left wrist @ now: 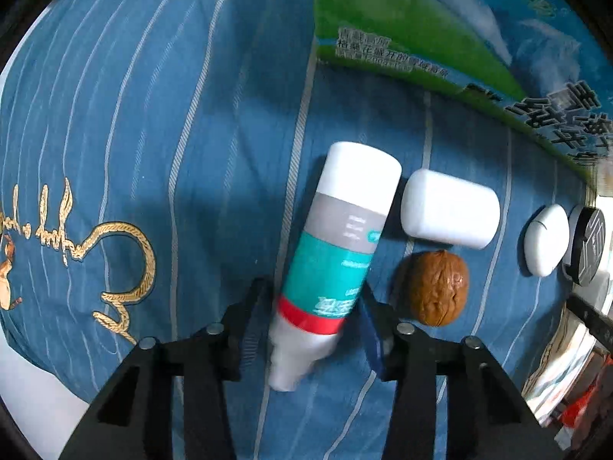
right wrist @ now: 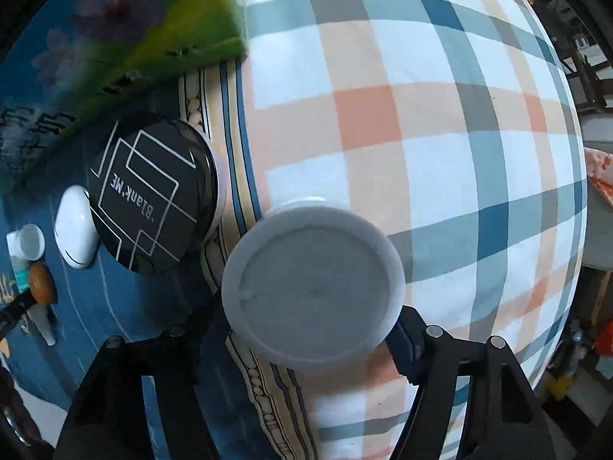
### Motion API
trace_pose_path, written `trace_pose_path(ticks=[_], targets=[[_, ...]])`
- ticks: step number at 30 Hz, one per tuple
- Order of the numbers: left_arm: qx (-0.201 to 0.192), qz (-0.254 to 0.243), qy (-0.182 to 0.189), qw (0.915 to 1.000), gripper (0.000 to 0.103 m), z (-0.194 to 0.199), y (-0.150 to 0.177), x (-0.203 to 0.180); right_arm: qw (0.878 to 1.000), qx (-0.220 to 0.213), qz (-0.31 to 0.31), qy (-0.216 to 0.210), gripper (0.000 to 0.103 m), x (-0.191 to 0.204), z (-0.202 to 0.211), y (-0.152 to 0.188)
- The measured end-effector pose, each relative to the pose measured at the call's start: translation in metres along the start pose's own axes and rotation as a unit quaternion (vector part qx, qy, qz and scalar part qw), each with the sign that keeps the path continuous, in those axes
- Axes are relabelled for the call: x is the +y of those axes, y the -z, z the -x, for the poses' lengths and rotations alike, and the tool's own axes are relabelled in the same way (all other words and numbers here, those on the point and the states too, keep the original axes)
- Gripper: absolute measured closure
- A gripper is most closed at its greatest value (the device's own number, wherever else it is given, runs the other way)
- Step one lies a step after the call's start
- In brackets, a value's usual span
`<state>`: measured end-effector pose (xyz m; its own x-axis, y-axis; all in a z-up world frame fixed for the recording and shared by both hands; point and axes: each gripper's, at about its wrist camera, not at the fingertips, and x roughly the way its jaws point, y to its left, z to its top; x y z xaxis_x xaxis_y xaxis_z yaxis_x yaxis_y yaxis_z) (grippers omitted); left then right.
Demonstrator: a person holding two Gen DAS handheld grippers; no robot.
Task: Organize rigid objects
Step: 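Grasp the white spray bottle with the left tool while the right tool grasps the white lid, then lift the spray bottle and white lid and carry them toward the box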
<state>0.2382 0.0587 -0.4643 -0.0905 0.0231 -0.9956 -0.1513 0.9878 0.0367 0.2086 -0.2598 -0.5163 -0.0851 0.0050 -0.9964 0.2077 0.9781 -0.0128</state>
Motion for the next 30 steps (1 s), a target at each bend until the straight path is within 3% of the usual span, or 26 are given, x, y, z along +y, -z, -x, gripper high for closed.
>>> trace_pose_path(ticks=[4, 8, 12, 16, 19, 20, 25, 30], targets=[[0.006, -0.006, -0.002, 1.0, 0.072, 0.0, 0.027, -0.007, 0.999, 0.036, 0.026, -0.012, 0.035, 0.007, -0.005, 0.014], [0.023, -0.01, 0.009, 0.9996, 0.071, -0.009, 0.056, -0.009, 0.997, 0.061, 0.048, -0.019, 0.035, 0.015, -0.012, 0.038], [0.034, 0.006, 0.025, 0.9991, 0.069, -0.013, 0.052, -0.001, 0.997, 0.054, 0.046, -0.005, 0.033, 0.02, -0.018, 0.046], [0.032, -0.005, 0.016, 0.9994, 0.069, -0.014, 0.045, -0.005, 0.997, 0.06, 0.054, 0.011, 0.027, 0.035, -0.024, 0.05], [0.02, -0.009, 0.008, 0.9997, 0.073, -0.007, 0.043, -0.007, 0.997, 0.06, 0.052, 0.015, 0.03, 0.039, -0.024, 0.052], [0.016, -0.009, 0.005, 0.9998, 0.073, -0.005, 0.044, -0.007, 0.997, 0.059, 0.052, 0.016, 0.037, 0.043, -0.022, 0.052], [0.005, -0.006, 0.004, 1.0, 0.073, 0.003, 0.064, -0.022, 0.996, 0.051, 0.071, 0.026, 0.038, 0.055, -0.016, 0.064], [-0.012, -0.015, 0.007, 0.9998, 0.073, 0.038, 0.09, -0.042, 0.996, 0.042, 0.076, -0.006, 0.038, 0.06, 0.004, 0.091]])
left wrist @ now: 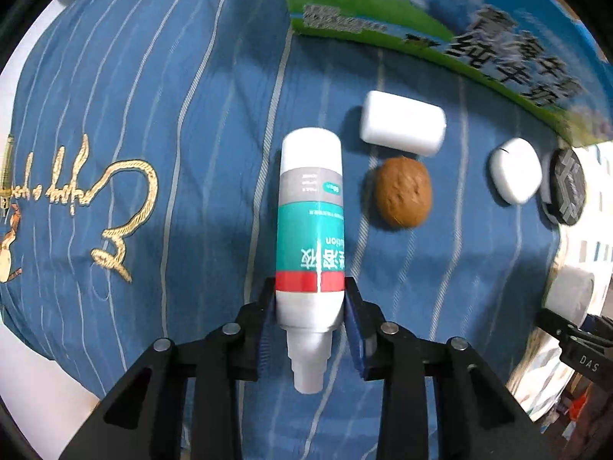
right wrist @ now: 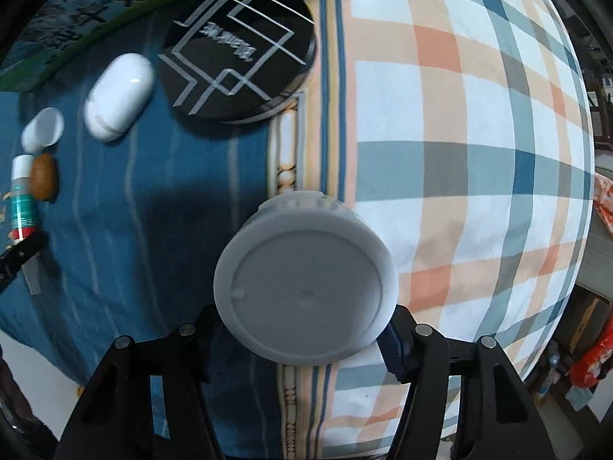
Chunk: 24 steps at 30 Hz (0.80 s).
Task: Organize rigid objects
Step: 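Lift the spray bottle and white lid and carry them toward the box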
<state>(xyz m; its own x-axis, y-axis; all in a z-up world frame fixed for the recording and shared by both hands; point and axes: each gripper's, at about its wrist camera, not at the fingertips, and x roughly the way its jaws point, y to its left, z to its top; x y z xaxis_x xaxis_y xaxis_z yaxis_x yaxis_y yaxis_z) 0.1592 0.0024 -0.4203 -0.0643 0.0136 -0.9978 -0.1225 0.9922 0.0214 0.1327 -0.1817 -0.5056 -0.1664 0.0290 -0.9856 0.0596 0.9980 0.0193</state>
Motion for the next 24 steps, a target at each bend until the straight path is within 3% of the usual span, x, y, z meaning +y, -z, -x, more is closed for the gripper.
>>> trace_pose_path(ticks=[12, 17, 21, 24], targets=[[-0.038, -0.034, 0.032, 0.9982, 0.074, 0.077, 0.044, -0.055, 0.997, -0.043, 0.043, -0.038, 0.038, 0.052, 0.057, 0.037], [-0.023, -0.03, 0.041, 0.9985, 0.073, 0.066, 0.029, -0.049, 0.997, -0.052, 0.049, -0.03, 0.038, 0.058, 0.065, 0.044], [0.002, 0.001, 0.066, 0.9978, 0.072, 0.052, 0.016, -0.033, 0.998, -0.035, 0.045, -0.027, 0.038, 0.053, 0.048, 0.038], [-0.001, 0.016, 0.071, 0.9974, 0.071, 0.048, 0.007, -0.028, 0.998, -0.031, 0.042, -0.026, 0.038, 0.049, 0.039, 0.039]])
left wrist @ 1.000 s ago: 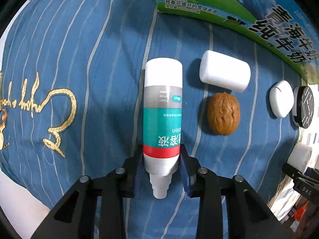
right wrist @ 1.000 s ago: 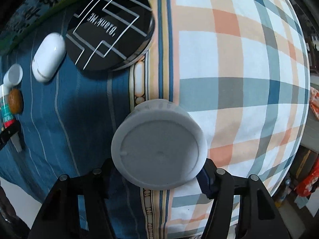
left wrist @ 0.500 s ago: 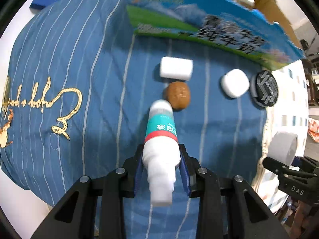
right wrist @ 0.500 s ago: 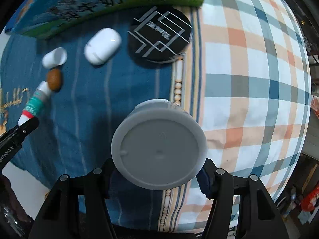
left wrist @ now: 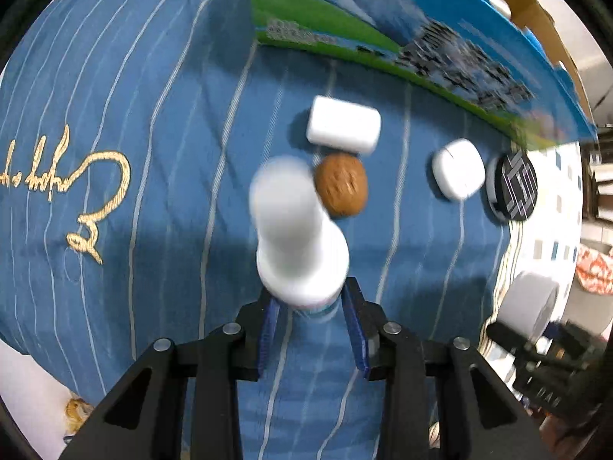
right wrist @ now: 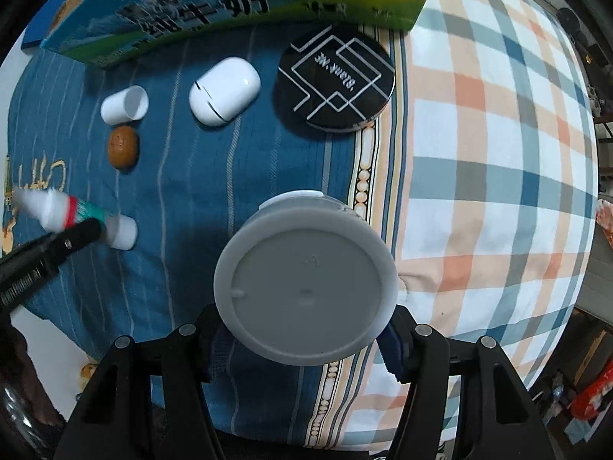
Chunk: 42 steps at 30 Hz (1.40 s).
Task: Organize rigid objects
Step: 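Lift the spray bottle and white lid and carry them toward the box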
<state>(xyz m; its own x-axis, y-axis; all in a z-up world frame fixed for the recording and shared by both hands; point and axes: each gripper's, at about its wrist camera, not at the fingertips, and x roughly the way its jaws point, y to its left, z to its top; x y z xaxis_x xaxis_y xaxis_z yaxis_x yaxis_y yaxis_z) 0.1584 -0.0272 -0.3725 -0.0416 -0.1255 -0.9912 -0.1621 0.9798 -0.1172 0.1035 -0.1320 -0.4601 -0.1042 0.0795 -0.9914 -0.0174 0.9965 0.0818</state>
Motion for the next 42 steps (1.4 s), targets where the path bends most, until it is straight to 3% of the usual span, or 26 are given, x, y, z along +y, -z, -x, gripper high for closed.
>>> trace_pose_path(ticks=[4, 11, 16, 24, 28, 37, 42], targets=[[-0.007, 0.0, -0.006, 1.0, 0.072, -0.007, -0.011, 0.005, 1.0, 0.005, -0.007, -0.006, 0.038, 0.0, -0.006, 0.004], [0.011, 0.001, -0.017, 0.9998, 0.073, -0.04, -0.018, 0.005, 1.0, 0.005, -0.013, -0.001, 0.038, -0.014, -0.011, -0.013], [0.01, -0.013, -0.026, 0.9995, 0.073, -0.044, -0.028, -0.007, 1.0, 0.008, -0.016, -0.001, 0.038, -0.008, -0.009, -0.028], [-0.07, -0.018, 0.003, 0.9974, 0.073, 0.034, -0.015, -0.009, 1.0, -0.018, -0.011, -0.023, 0.038, -0.001, 0.024, -0.027], [-0.117, -0.021, 0.022, 0.9927, 0.073, 0.077, -0.02, -0.018, 0.998, -0.044, -0.01, -0.044, 0.038, 0.002, 0.056, -0.026], [-0.174, -0.04, 0.047, 0.9829, 0.074, 0.142, -0.045, -0.007, 0.991, -0.11, 0.01, -0.08, 0.038, 0.006, 0.13, -0.039], [-0.213, -0.059, 0.07, 0.9727, 0.074, 0.187, -0.053, -0.018, 0.985, -0.141, 0.007, -0.095, 0.038, -0.001, 0.154, -0.048]])
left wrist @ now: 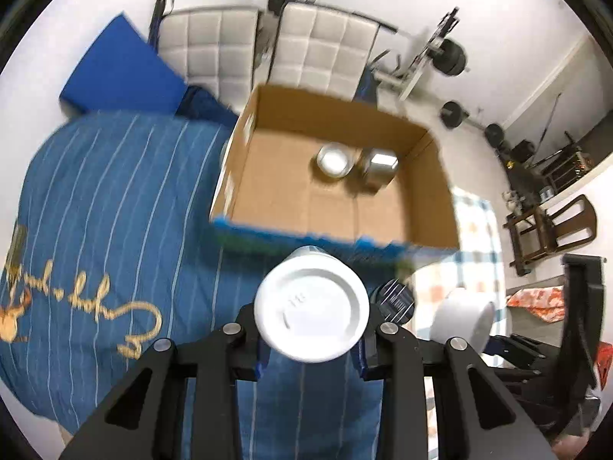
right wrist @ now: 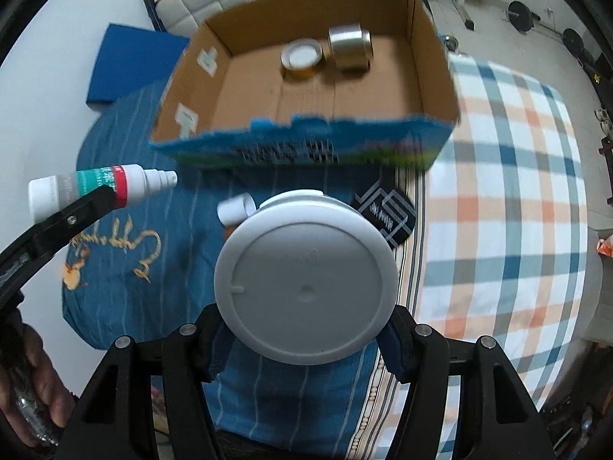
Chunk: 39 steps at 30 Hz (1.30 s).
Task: Organize rigid objects
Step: 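Lift the spray bottle and white lid and carry them toward the box, then lower the spray bottle and white lid into the box and release both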
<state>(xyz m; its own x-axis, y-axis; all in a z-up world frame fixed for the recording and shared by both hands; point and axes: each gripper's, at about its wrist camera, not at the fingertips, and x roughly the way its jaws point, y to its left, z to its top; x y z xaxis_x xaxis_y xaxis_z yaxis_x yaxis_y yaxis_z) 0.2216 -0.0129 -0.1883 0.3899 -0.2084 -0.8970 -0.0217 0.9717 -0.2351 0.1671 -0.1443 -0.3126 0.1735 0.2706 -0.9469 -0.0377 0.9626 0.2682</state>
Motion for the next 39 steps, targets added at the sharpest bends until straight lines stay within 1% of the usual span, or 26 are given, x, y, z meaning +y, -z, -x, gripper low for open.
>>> trace_pose_path(ticks=[4, 8, 9, 12, 14, 15, 19, 22, 24, 26, 27, 29, 32, 35, 36, 37, 38, 39], targets=[[-0.016, -0.024, 0.008, 0.9996, 0.074, 0.005, -0.034, -0.01, 1.0, -0.027, 0.003, 0.003, 0.038, -0.004, 0.01, -0.025], [-0.013, -0.04, 0.006, 0.9991, 0.074, -0.011, -0.068, -0.01, 0.999, -0.041, 0.015, 0.021, 0.038, -0.007, 0.011, -0.06], [-0.006, -0.048, 0.001, 0.9988, 0.074, -0.021, -0.077, -0.009, 0.998, -0.044, 0.016, 0.029, 0.038, -0.008, 0.009, -0.073], [0.021, -0.052, -0.002, 0.9984, 0.074, -0.054, -0.096, -0.001, 0.998, -0.043, 0.012, 0.045, 0.038, -0.011, -0.005, -0.102], [0.041, -0.047, -0.005, 0.9981, 0.074, -0.079, -0.103, 0.006, 0.998, -0.027, -0.003, 0.049, 0.038, -0.02, -0.027, -0.125], [0.058, -0.048, -0.008, 0.9972, 0.074, -0.093, -0.106, 0.009, 0.998, -0.02, -0.008, 0.051, 0.038, -0.023, -0.037, -0.133], [0.105, -0.04, -0.014, 0.9936, 0.074, -0.137, -0.109, 0.023, 0.998, 0.027, -0.028, 0.056, 0.038, -0.038, -0.089, -0.164], [0.144, -0.04, -0.017, 0.9886, 0.074, -0.168, -0.111, 0.03, 0.996, 0.062, -0.038, 0.06, 0.038, -0.047, -0.122, -0.178], [0.176, -0.048, -0.027, 0.9828, 0.074, -0.196, -0.113, 0.032, 0.994, 0.082, -0.041, 0.068, 0.038, -0.05, -0.14, -0.184], [0.198, -0.051, -0.036, 0.9782, 0.073, -0.22, -0.116, 0.033, 0.991, 0.098, -0.042, 0.077, 0.038, -0.052, -0.154, -0.19], [0.202, -0.05, -0.04, 0.9773, 0.073, -0.229, -0.12, 0.035, 0.99, 0.105, -0.044, 0.082, 0.038, -0.054, -0.161, -0.193], [0.187, -0.053, -0.047, 0.9797, 0.073, -0.237, -0.132, 0.033, 0.988, 0.115, -0.05, 0.088, 0.039, -0.057, -0.17, -0.199], [0.188, -0.044, -0.053, 0.9797, 0.074, -0.253, -0.153, 0.033, 0.986, 0.125, -0.053, 0.096, 0.04, -0.059, -0.18, -0.207], [0.193, -0.044, -0.069, 0.9778, 0.074, -0.271, -0.162, 0.035, 0.985, 0.131, -0.05, 0.105, 0.043, -0.058, -0.187, -0.214], [0.197, -0.045, -0.073, 0.9766, 0.074, -0.277, -0.164, 0.036, 0.984, 0.136, -0.051, 0.105, 0.044, -0.058, -0.19, -0.216], [0.202, -0.045, -0.075, 0.9755, 0.074, -0.283, -0.164, 0.038, 0.983, 0.141, -0.052, 0.104, 0.052, -0.058, -0.192, -0.217], [0.208, -0.043, -0.077, 0.9742, 0.078, -0.289, -0.164, 0.04, 0.982, 0.15, -0.051, 0.105, 0.075, -0.059, -0.196, -0.217], [0.211, -0.041, -0.079, 0.9735, 0.078, -0.294, -0.163, 0.041, 0.981, 0.155, -0.047, 0.108, 0.088, -0.058, -0.2, -0.217]])
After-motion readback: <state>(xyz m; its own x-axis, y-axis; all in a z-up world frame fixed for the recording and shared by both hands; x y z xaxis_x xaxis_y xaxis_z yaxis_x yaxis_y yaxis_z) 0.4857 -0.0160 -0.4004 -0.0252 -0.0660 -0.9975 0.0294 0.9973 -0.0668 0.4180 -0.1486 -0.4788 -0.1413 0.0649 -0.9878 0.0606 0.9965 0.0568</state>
